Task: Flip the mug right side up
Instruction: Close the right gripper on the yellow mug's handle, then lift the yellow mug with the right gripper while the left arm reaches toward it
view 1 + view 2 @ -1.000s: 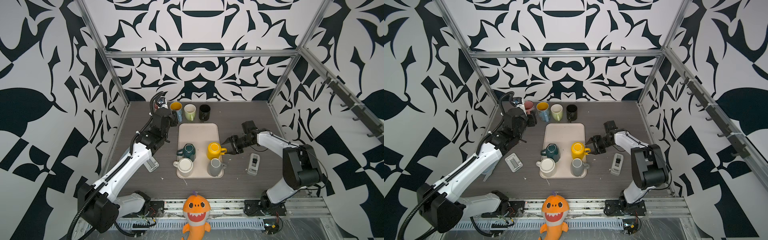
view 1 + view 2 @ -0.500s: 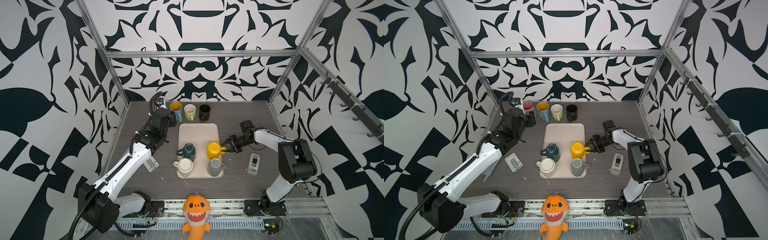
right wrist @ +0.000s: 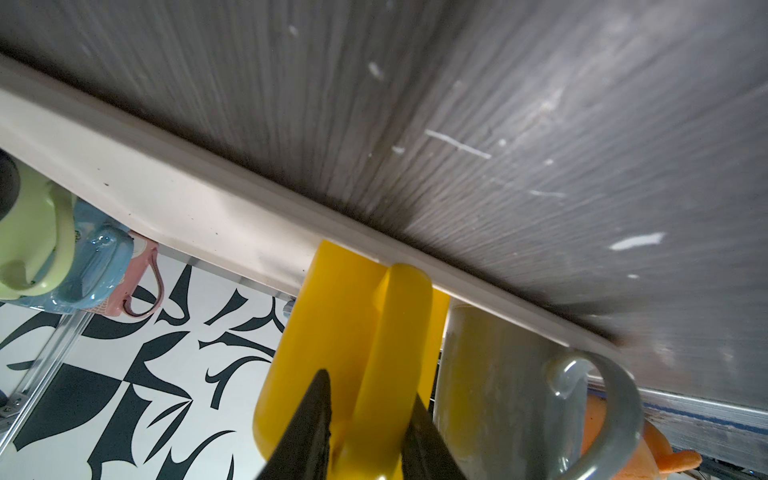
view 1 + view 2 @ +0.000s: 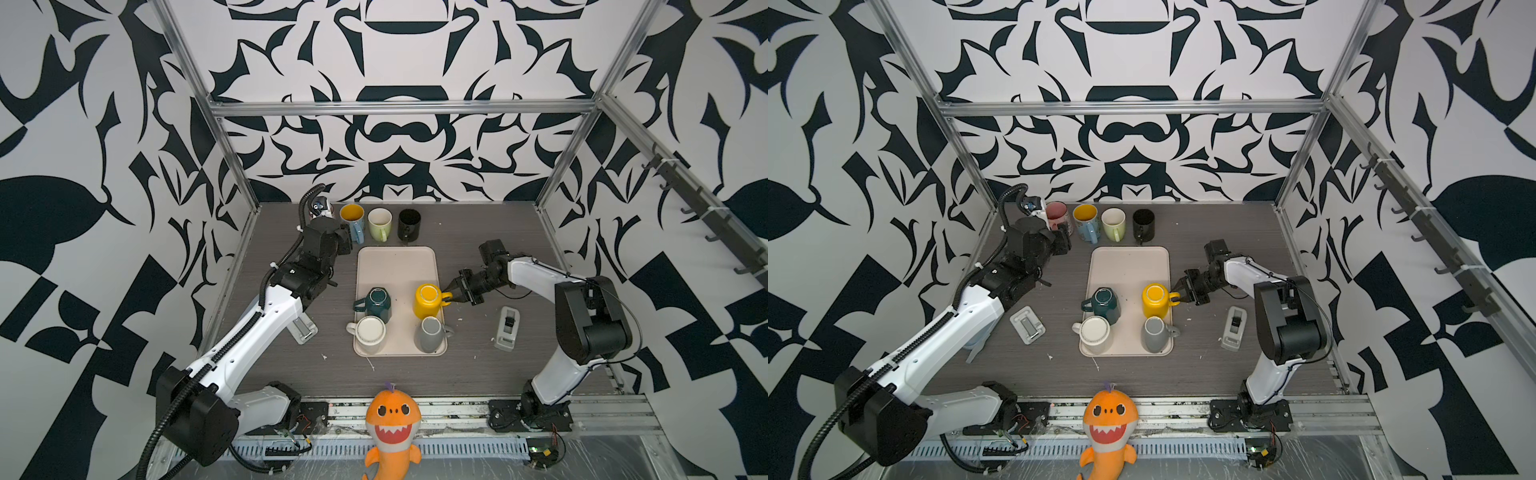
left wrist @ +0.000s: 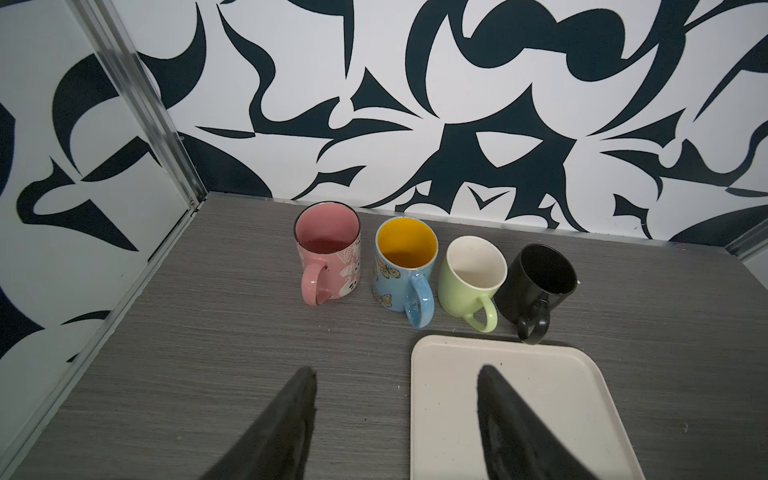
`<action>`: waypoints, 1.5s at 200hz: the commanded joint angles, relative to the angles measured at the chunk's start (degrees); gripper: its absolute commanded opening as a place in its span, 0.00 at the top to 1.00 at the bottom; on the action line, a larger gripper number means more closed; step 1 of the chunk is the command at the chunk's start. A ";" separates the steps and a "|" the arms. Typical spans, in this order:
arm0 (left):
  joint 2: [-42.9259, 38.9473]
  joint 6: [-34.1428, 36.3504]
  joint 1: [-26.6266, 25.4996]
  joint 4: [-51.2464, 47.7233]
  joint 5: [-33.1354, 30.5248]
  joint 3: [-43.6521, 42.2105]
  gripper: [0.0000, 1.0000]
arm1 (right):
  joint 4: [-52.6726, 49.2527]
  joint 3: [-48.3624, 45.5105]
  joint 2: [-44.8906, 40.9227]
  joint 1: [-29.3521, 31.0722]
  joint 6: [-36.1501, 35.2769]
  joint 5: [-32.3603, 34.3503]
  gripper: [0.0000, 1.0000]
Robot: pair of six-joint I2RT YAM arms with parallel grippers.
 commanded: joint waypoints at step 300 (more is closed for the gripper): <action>2.27 -2.82 1.24 -1.20 7.21 5.14 0.36 | 13.61 7.21 -14.37 4.65 -17.20 15.45 1.00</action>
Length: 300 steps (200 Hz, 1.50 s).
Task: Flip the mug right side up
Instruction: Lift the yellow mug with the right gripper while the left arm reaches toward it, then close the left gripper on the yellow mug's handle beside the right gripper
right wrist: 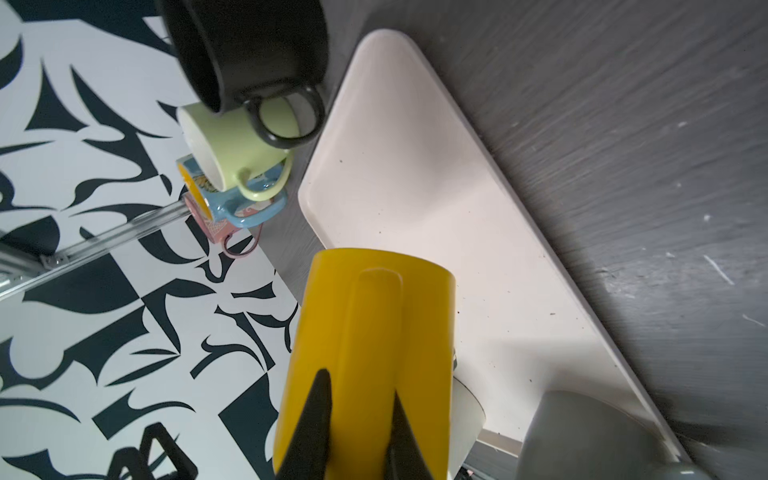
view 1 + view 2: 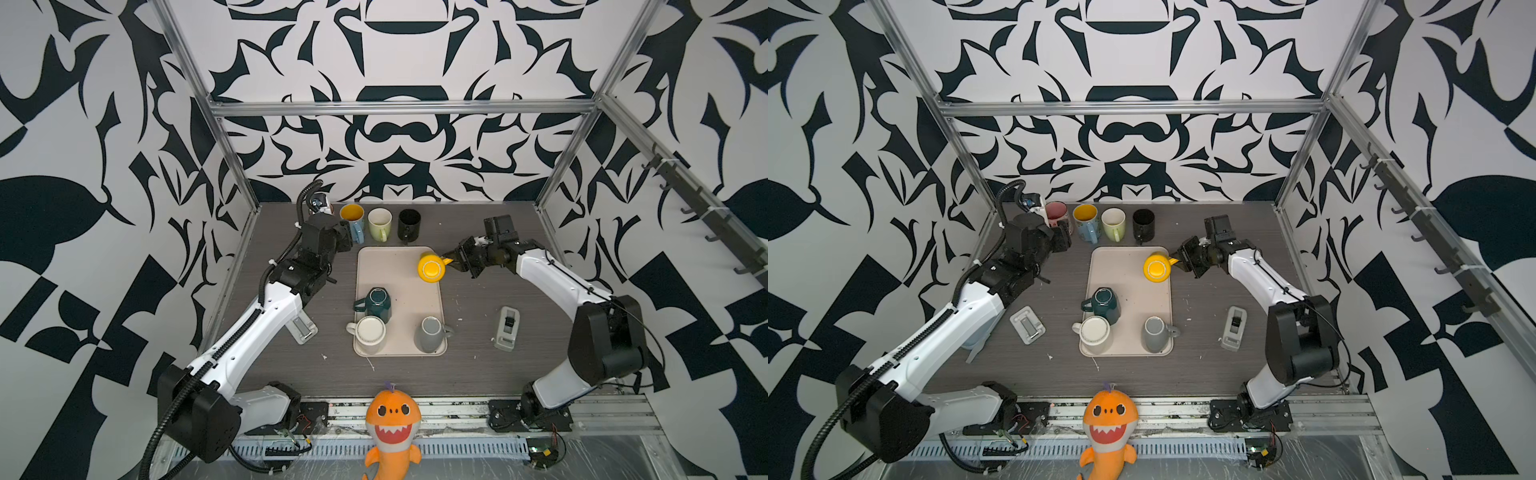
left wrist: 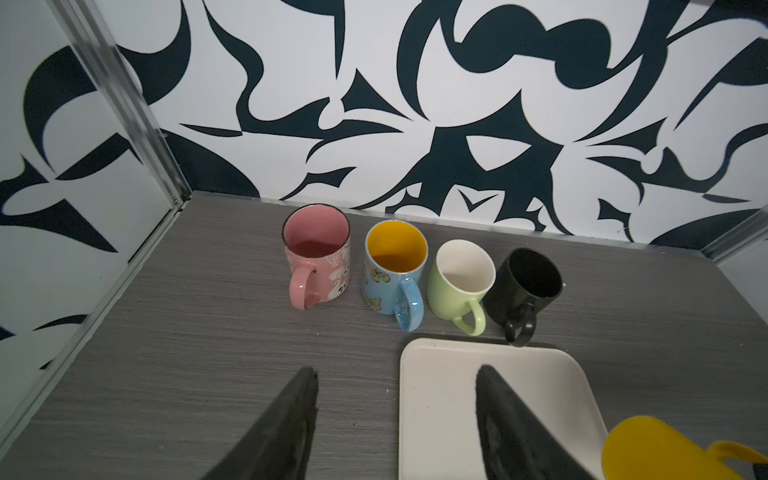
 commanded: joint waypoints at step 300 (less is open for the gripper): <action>23.63 -1.40 1.73 -26.98 68.18 41.29 0.41 | 54.38 -17.67 -25.86 38.42 -109.32 76.73 1.00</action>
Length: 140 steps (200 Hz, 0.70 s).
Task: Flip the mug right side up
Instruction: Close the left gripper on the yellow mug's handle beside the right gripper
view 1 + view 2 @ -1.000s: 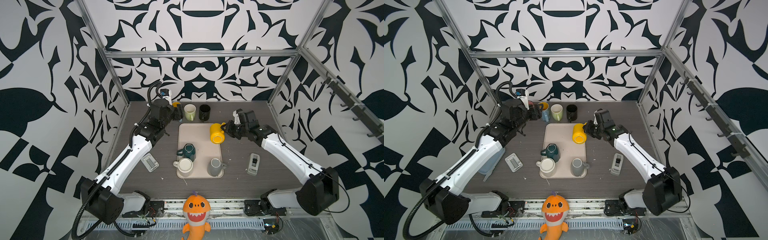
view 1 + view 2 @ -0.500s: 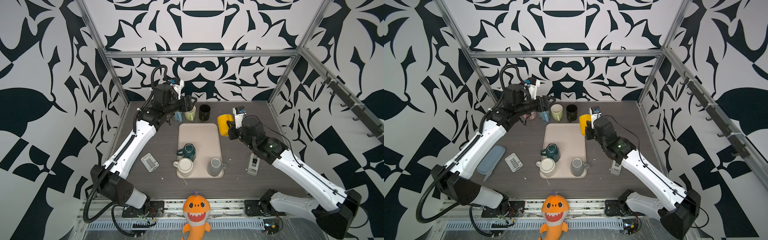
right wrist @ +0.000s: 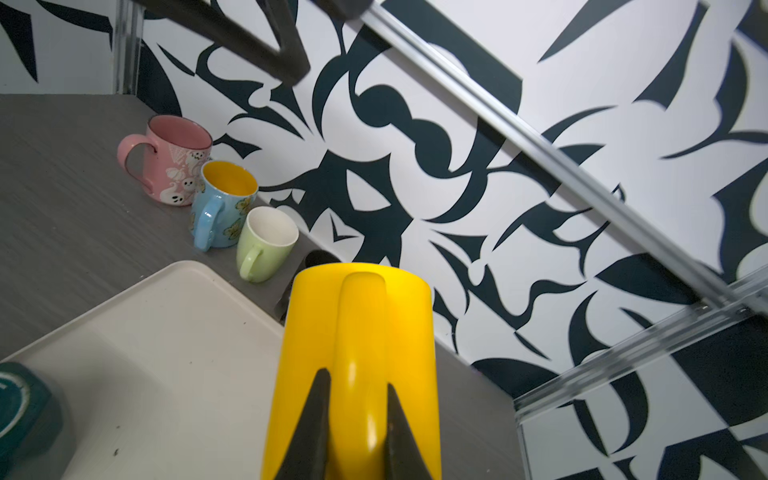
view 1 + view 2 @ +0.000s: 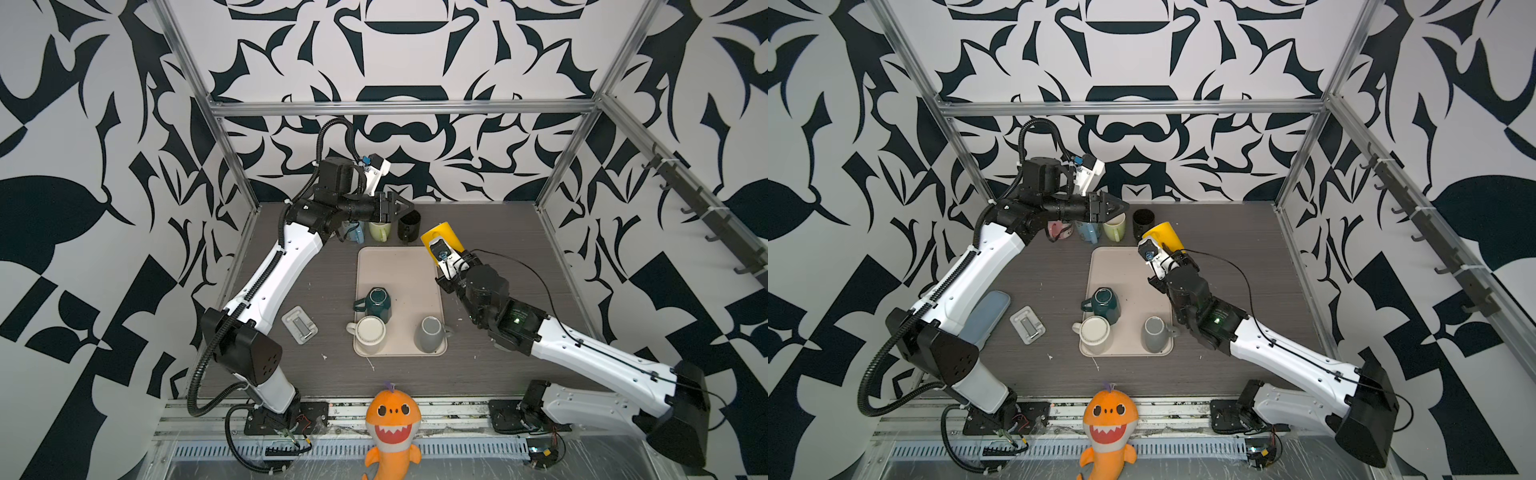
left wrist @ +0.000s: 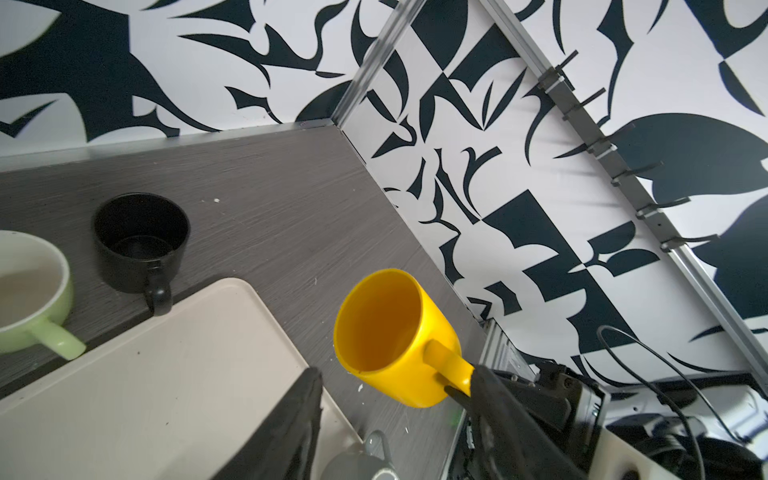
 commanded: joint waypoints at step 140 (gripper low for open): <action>0.06 8.72 0.23 -13.51 5.26 4.84 0.39 | 51.68 1.43 15.55 5.07 -50.48 2.32 1.00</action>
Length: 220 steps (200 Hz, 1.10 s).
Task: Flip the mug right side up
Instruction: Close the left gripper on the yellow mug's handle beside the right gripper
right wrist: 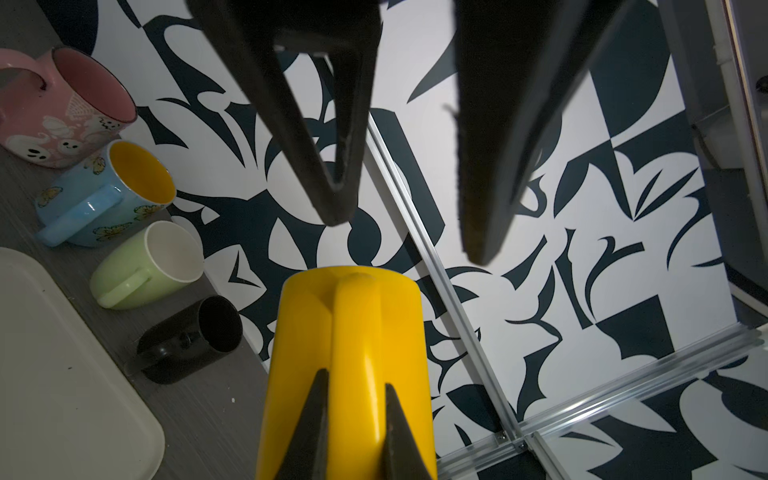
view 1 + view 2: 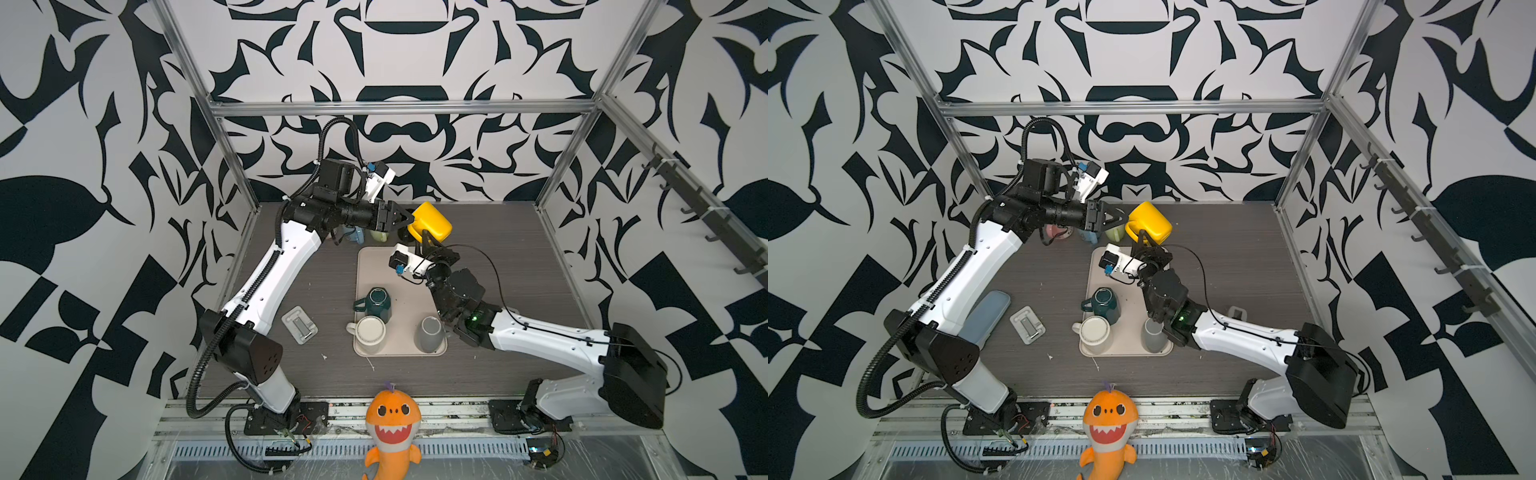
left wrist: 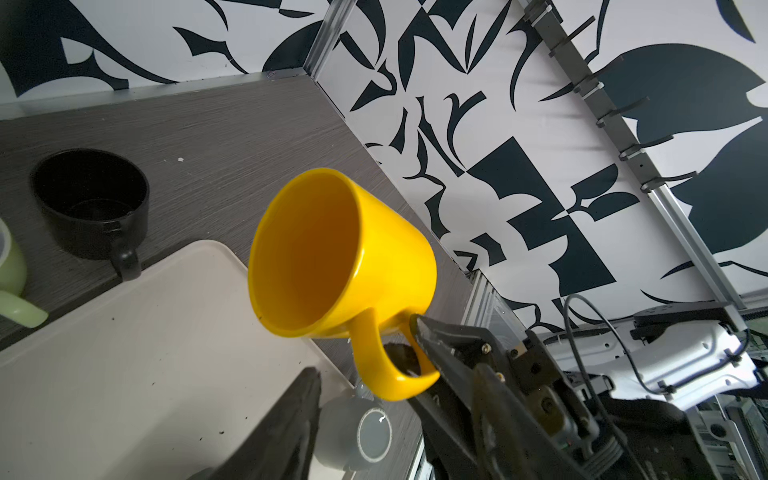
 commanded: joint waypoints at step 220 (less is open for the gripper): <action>3.06 -1.38 0.24 -4.77 2.20 2.59 0.60 | 32.79 4.08 8.05 1.97 -19.91 -7.88 1.00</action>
